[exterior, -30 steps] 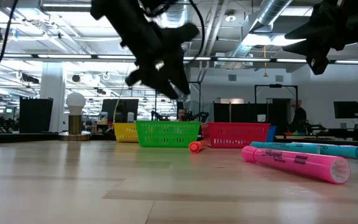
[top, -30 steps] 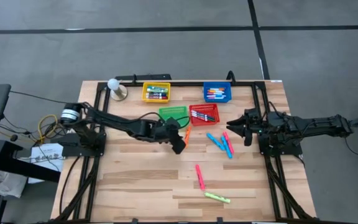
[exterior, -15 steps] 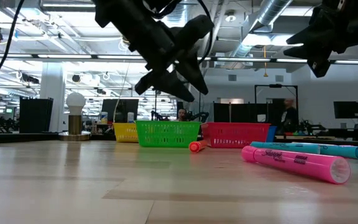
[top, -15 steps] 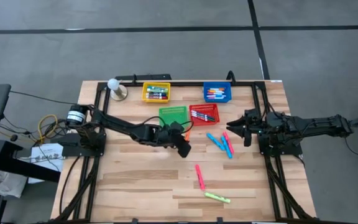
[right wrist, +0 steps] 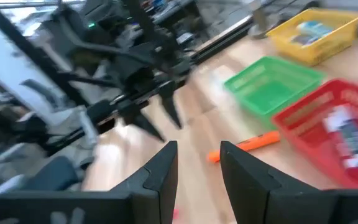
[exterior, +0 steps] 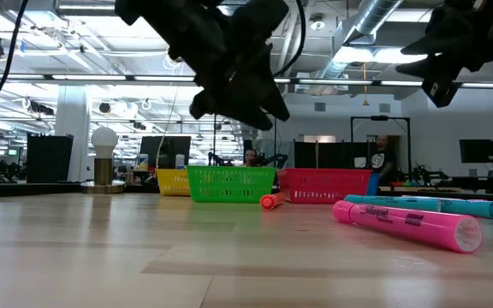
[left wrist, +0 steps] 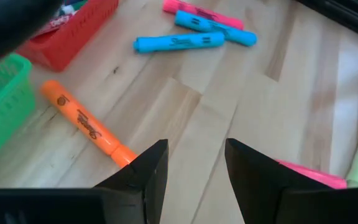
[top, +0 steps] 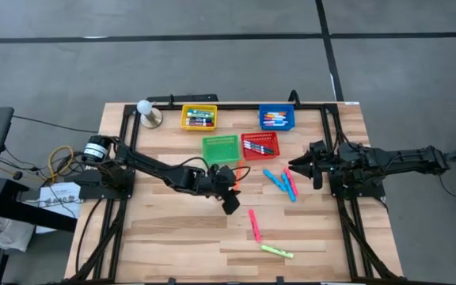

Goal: Pick & Place Markers
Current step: Put the top large pink highlighter pen into the green bin

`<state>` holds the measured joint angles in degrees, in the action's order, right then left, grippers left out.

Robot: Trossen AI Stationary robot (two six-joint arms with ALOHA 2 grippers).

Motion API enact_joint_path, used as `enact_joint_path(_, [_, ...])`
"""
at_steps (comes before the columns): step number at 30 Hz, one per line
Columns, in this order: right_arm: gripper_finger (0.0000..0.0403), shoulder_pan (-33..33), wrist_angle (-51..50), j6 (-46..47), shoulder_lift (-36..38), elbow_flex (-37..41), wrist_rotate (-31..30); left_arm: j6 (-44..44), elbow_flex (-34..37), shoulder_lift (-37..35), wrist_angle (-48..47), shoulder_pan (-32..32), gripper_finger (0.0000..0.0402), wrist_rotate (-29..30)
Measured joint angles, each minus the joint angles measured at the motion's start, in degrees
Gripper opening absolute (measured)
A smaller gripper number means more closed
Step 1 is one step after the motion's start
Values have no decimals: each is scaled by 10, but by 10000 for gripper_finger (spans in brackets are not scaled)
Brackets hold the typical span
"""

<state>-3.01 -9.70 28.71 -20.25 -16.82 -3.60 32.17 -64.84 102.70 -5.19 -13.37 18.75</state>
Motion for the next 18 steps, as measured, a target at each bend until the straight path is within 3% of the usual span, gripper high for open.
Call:
enact_joint_path(7, [111, -19, 36, 28, -11, 0, 101, -57, 0, -35, 3, 1, 158, 7])
enact_joint_path(12, [111, -56, 22, 28, -40, -10, 95, -99, 0, -60, 1, 7, 158, 8])
enact_joint_path(18, [111, -84, -113, 3, -129, -97, 44, -113, 0, -84, 1, 21, 158, 14])
